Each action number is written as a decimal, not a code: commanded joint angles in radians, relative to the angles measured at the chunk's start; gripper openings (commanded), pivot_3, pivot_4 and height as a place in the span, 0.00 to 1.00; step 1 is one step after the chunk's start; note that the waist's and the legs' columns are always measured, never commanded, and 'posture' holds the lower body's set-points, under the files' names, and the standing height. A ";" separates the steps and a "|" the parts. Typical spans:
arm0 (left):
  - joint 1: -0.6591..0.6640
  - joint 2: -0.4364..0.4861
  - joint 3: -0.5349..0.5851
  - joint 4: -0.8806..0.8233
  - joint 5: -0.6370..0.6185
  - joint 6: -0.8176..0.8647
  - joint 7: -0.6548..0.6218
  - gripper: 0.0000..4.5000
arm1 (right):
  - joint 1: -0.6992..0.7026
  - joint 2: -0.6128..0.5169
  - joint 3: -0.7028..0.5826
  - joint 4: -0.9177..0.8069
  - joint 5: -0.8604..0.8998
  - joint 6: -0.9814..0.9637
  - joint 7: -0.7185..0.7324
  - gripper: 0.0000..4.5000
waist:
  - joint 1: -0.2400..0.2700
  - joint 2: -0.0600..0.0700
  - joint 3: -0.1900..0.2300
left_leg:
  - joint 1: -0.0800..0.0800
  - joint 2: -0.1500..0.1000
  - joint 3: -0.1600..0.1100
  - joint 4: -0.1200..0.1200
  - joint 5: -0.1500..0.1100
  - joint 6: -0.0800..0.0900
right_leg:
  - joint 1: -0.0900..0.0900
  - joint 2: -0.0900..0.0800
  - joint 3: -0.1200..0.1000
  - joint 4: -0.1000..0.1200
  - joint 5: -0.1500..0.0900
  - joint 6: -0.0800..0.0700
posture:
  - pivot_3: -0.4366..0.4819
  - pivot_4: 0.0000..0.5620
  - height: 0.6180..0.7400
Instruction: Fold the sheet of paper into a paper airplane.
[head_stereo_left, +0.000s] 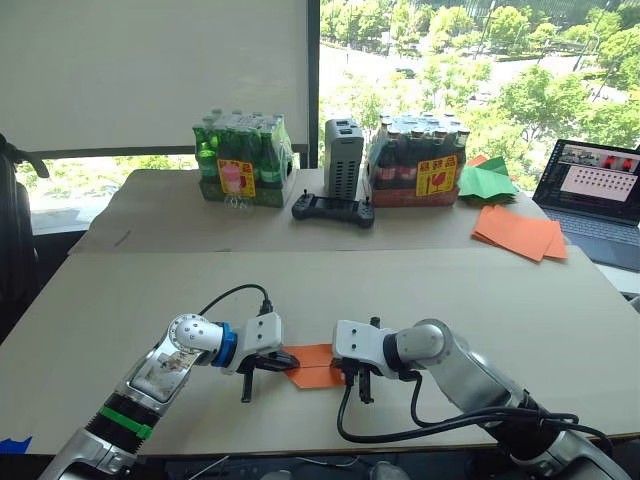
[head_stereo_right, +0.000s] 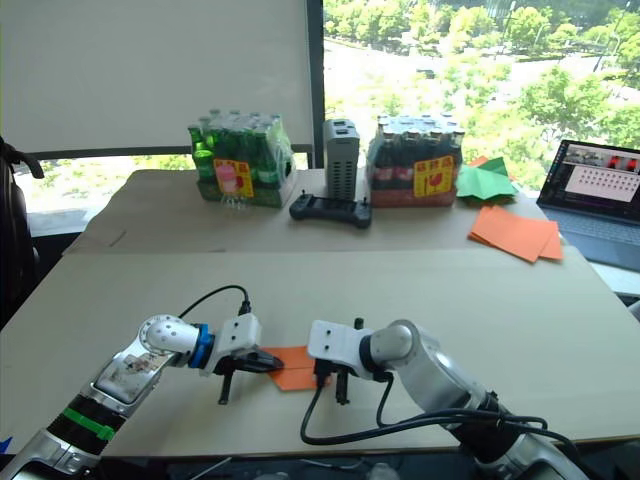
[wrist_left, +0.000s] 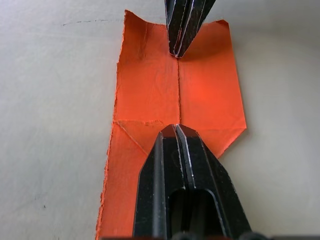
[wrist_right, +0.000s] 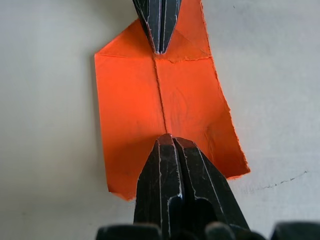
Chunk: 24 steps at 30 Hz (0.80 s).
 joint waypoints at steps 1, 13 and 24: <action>0.026 0.031 -0.029 0.038 0.048 0.024 -0.005 0.00 | 0.053 -0.071 0.015 0.064 -0.024 0.098 0.013 0.01 | 0.004 0.000 0.000 | 0.000 0.000 0.000 0.000 0.000 0.000 | 0.000 0.000 0.000 0.000 0.000 0.000 | 0.48 0.27 0.66; 0.024 0.035 -0.027 0.043 0.051 0.019 -0.005 0.00 | 0.060 -0.107 -0.015 0.011 -0.002 0.148 0.008 0.01 | 0.008 0.000 0.000 | 0.000 -0.001 0.000 0.000 -0.001 0.001 | 0.001 -0.002 -0.001 0.000 -0.001 0.002 | 0.48 0.27 0.66; 0.015 0.035 -0.028 0.052 0.053 0.013 -0.005 0.00 | 0.006 0.004 -0.175 -0.146 0.192 0.118 0.008 0.01 | 0.000 0.000 0.002 | -0.002 -0.001 0.000 -0.003 -0.001 0.001 | -0.004 -0.003 -0.001 0.000 -0.002 0.003 | 0.48 0.27 0.66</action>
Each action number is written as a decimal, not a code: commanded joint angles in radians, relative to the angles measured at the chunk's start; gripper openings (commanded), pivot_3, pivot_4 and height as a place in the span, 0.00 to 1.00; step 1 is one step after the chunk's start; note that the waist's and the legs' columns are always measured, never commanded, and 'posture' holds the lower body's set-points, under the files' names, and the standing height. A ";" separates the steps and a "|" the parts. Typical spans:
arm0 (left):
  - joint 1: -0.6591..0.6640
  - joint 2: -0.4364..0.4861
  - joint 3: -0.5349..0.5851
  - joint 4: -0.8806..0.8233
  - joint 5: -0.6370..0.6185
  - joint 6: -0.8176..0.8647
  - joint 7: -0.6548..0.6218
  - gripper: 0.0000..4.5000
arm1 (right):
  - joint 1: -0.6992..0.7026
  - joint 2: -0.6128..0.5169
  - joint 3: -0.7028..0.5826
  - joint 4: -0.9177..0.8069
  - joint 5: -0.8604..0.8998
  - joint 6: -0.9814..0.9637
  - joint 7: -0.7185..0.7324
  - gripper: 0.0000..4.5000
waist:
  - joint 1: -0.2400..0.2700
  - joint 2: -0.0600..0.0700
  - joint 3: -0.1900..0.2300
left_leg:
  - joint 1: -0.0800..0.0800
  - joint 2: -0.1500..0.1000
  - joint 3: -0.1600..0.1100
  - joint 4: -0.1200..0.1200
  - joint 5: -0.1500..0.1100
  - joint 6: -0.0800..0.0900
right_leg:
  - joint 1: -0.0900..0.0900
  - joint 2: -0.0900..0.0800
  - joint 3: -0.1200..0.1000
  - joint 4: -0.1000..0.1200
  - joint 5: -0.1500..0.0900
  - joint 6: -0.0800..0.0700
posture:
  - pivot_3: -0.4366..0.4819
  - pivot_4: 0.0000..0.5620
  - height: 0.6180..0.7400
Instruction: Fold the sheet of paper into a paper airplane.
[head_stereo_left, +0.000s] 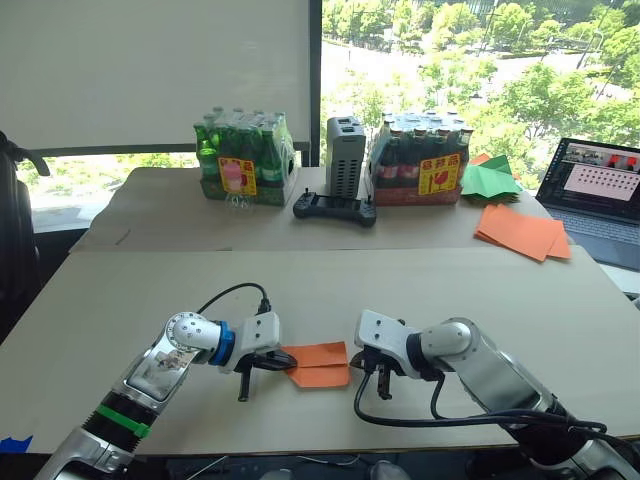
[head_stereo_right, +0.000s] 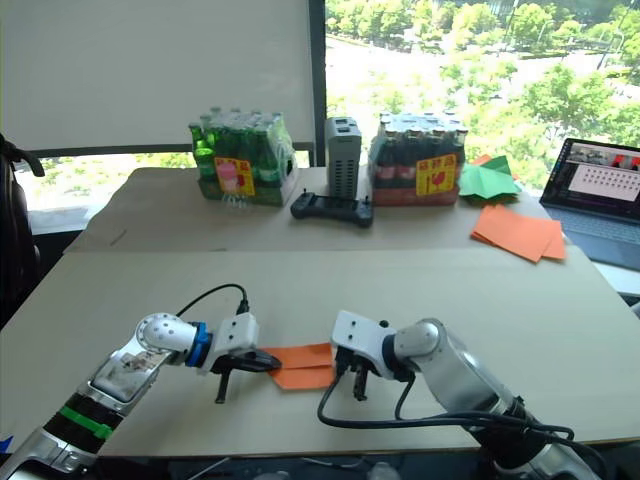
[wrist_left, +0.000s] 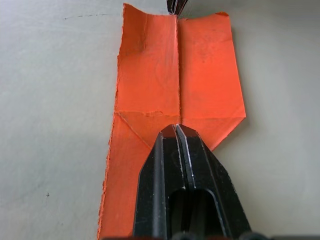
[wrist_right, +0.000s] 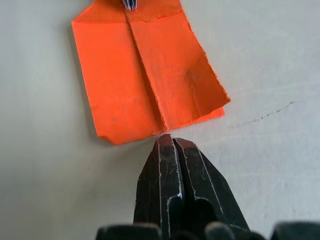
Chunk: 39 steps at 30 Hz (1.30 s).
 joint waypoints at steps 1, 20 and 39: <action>0.022 0.015 -0.031 0.050 0.052 0.020 0.006 0.00 | -0.033 0.033 -0.034 -0.065 0.056 -0.014 -0.002 0.01 | -0.002 0.001 0.000 | 0.000 0.000 0.000 -0.001 0.000 0.000 | -0.001 0.000 0.000 0.000 0.000 0.000 | 0.48 0.27 0.66; -0.026 -0.048 -0.040 -0.028 0.028 0.094 0.030 0.00 | -0.052 0.052 0.171 0.157 -0.095 -0.029 -0.084 0.01 | 0.002 0.001 0.001 | -0.002 -0.001 0.001 -0.003 0.001 0.000 | -0.004 0.000 0.001 0.000 0.000 0.000 | 0.48 0.27 0.66; 0.065 0.023 -0.054 0.043 0.079 0.017 0.034 0.00 | -0.048 0.058 0.175 0.137 -0.102 -0.010 -0.080 0.01 | -0.003 0.001 0.000 | 0.001 -0.001 0.001 -0.004 0.000 -0.001 | -0.002 0.000 0.001 -0.001 0.000 0.000 | 0.48 0.27 0.66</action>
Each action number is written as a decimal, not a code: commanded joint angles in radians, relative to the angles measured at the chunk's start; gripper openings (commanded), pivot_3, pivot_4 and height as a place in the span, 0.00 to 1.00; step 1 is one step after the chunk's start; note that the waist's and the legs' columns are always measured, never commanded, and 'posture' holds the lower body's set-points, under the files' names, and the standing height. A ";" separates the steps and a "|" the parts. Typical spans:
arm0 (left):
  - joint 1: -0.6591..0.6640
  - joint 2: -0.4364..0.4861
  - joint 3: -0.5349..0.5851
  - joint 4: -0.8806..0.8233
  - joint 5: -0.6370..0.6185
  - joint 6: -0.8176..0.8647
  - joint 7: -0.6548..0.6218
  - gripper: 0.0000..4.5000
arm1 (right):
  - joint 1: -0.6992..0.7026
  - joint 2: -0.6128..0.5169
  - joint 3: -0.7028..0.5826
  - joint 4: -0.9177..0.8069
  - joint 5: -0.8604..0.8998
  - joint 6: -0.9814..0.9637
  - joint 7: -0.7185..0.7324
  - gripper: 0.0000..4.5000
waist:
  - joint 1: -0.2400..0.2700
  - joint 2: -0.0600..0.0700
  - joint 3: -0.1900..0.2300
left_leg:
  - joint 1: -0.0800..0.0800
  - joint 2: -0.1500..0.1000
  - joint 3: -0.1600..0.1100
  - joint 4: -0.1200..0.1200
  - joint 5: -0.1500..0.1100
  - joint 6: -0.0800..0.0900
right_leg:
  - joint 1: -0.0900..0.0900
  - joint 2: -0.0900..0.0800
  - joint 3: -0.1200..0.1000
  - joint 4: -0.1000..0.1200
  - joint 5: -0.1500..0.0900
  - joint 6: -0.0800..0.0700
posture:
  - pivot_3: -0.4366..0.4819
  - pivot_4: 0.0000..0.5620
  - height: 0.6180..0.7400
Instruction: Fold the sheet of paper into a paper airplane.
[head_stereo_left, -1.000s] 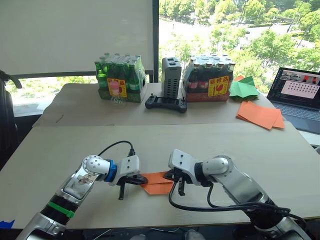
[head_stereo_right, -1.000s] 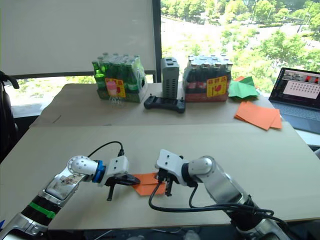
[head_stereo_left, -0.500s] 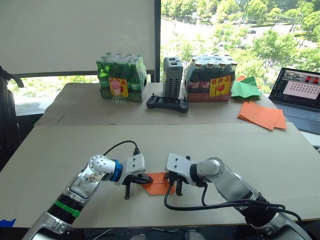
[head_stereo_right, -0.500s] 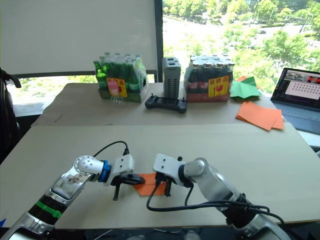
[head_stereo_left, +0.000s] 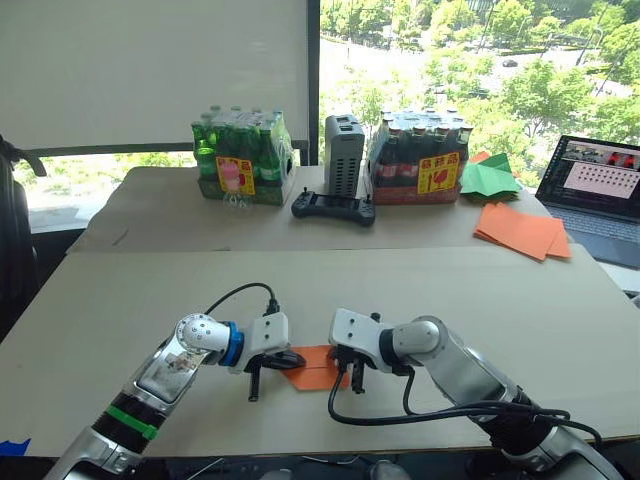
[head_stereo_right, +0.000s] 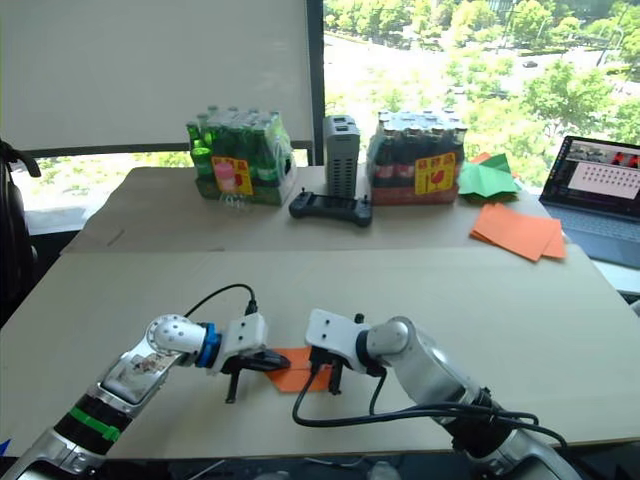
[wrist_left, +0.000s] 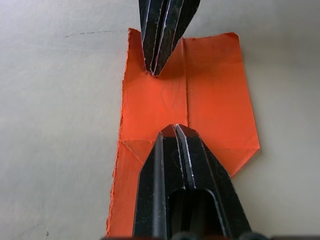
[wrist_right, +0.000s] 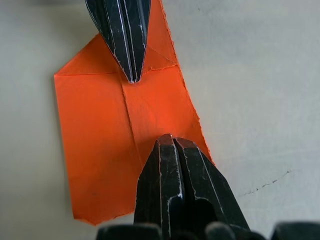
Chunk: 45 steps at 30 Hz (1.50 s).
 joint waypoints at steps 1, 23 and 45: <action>0.060 0.058 -0.021 0.063 0.058 0.014 -0.006 0.00 | 0.024 -0.016 0.038 0.035 -0.014 0.048 0.012 0.01 | -0.005 0.000 -0.001 | 0.000 0.000 0.000 0.000 0.000 0.000 | 0.000 0.000 0.000 0.000 0.000 0.000 | 0.48 0.27 0.66; 0.161 0.155 0.178 -0.087 -0.073 0.111 0.010 0.00 | 0.006 0.009 0.014 0.029 0.003 0.022 0.007 0.01 | -0.023 0.001 -0.003 | 0.005 0.005 0.000 -0.005 0.000 -0.001 | 0.001 0.005 0.001 0.000 -0.001 -0.001 | 0.48 0.27 0.66; 0.305 0.151 0.431 -0.355 -0.374 0.365 0.092 0.00 | -0.043 0.036 -0.259 -0.014 0.293 0.128 0.029 0.65 | -0.020 -0.006 0.015 | -0.021 0.007 0.002 -0.004 0.005 -0.009 | -0.027 0.008 0.000 0.000 0.013 -0.022 | 0.48 0.27 0.66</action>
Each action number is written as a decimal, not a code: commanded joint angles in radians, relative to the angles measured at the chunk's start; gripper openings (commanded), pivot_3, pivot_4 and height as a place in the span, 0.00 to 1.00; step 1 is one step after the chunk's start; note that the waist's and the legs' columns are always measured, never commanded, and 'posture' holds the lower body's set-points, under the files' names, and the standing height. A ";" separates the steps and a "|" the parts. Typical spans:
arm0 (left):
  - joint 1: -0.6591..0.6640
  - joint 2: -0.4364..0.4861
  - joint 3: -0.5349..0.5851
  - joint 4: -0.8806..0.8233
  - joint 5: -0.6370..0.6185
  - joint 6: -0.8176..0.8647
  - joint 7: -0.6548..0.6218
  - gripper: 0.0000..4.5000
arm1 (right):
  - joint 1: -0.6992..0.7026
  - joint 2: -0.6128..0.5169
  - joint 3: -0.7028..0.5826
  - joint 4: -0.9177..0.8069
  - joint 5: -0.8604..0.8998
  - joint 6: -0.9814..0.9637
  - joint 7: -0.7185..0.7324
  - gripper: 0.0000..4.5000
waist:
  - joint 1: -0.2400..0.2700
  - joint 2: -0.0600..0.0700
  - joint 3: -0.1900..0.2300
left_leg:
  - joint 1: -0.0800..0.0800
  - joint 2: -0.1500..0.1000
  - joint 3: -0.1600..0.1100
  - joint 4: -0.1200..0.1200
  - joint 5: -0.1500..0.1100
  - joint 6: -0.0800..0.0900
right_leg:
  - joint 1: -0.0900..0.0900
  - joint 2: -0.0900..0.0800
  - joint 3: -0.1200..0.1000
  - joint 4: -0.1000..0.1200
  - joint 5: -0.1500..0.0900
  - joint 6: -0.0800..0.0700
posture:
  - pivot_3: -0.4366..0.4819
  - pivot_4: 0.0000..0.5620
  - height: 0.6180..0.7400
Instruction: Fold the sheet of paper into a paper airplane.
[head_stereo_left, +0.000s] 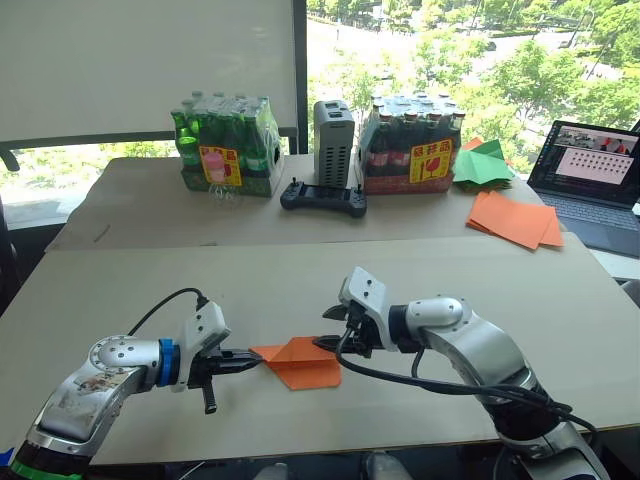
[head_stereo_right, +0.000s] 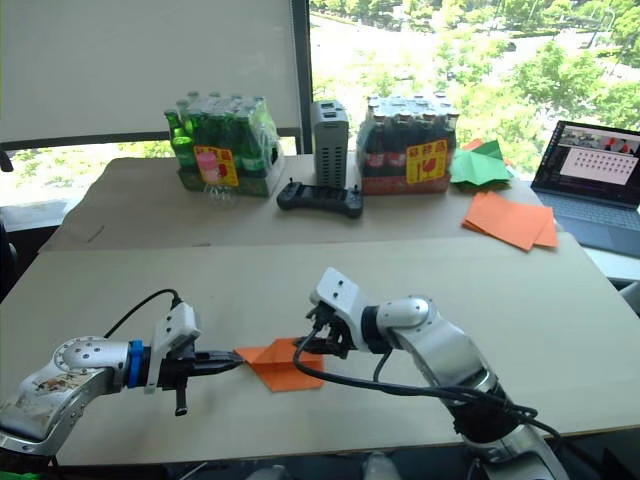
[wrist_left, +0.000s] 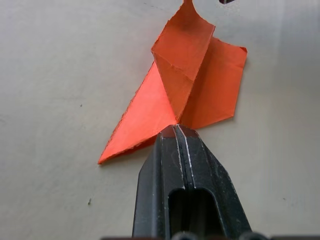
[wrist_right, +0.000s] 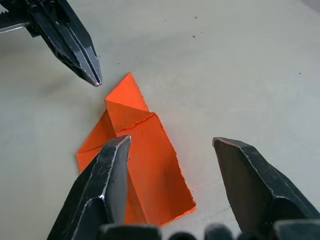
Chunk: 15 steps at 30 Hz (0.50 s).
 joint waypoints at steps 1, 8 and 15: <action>0.019 0.013 0.040 -0.029 -0.035 -0.013 -0.008 0.00 | 0.000 -0.021 -0.011 0.046 0.023 -0.040 0.028 0.65 | 0.000 0.000 0.000 | 0.000 0.000 0.001 0.000 0.000 0.000 | 0.000 0.000 0.000 0.000 0.000 0.000 | 0.48 0.27 0.66; 0.069 0.025 0.053 -0.022 -0.040 -0.049 -0.018 0.00 | 0.015 -0.040 0.002 0.114 0.038 -0.083 0.070 0.48 | -0.003 0.000 0.000 | 0.000 0.001 0.001 0.000 0.000 0.000 | 0.000 0.000 0.000 0.000 0.001 -0.001 | 0.48 0.27 0.66; 0.085 0.024 0.047 -0.039 -0.047 -0.051 -0.003 0.00 | 0.041 -0.030 0.024 0.114 0.038 -0.103 0.071 0.01 | 0.000 0.000 0.000 | 0.000 0.001 0.002 0.000 0.000 0.000 | 0.000 0.000 0.000 0.001 0.001 -0.002 | 0.48 0.27 0.66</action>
